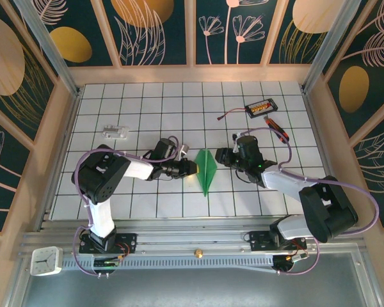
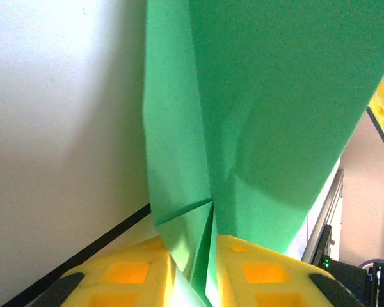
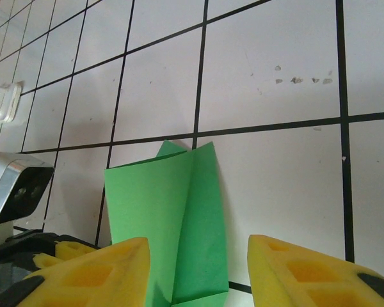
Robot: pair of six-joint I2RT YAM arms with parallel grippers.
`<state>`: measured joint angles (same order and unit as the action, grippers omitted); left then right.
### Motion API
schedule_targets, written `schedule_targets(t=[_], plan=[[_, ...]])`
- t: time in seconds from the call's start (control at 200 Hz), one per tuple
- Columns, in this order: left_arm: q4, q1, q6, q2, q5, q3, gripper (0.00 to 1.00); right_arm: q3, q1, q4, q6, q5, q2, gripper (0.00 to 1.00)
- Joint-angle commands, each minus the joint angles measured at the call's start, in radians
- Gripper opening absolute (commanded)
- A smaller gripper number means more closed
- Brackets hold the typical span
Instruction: Fold a paper plane with a square sheet of paper (pick it up from the middle)
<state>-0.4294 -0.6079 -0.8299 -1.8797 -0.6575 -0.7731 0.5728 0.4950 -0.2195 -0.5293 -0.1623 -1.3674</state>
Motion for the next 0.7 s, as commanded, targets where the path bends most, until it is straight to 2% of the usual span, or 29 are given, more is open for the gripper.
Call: schedule_targets(t=[0.0, 0.24, 0.325, 0.4, 0.48, 0.601, 0.696], plan=[[0.050, 0.009, 0.021, 0.045, 0.024, 0.009, 0.29, -0.014, -0.010, 0.002, 0.006, 0.003, 0.019, 0.45], [0.133, 0.023, 0.076, 0.149, 0.101, 0.040, 0.47, -0.011, -0.054, 0.041, 0.026, 0.047, 0.066, 0.46], [0.177, 0.039, 0.117, 0.202, 0.151, 0.040, 0.52, 0.013, -0.064, 0.086, 0.063, 0.122, 0.083, 0.46], [0.222, 0.053, 0.163, 0.242, 0.223, 0.035, 0.56, 0.033, -0.073, 0.121, 0.103, 0.238, 0.098, 0.48], [0.272, 0.063, 0.220, 0.295, 0.350, 0.023, 0.63, 0.049, -0.097, 0.154, 0.130, 0.387, 0.114, 0.51], [0.275, 0.071, 0.304, 0.398, 0.617, 0.040, 0.73, 0.037, -0.146, 0.120, 0.190, 0.597, 0.148, 0.62], [0.230, 0.077, 0.370, 0.497, 0.865, 0.082, 0.83, 0.020, -0.204, 0.059, 0.239, 0.678, 0.146, 0.82]])
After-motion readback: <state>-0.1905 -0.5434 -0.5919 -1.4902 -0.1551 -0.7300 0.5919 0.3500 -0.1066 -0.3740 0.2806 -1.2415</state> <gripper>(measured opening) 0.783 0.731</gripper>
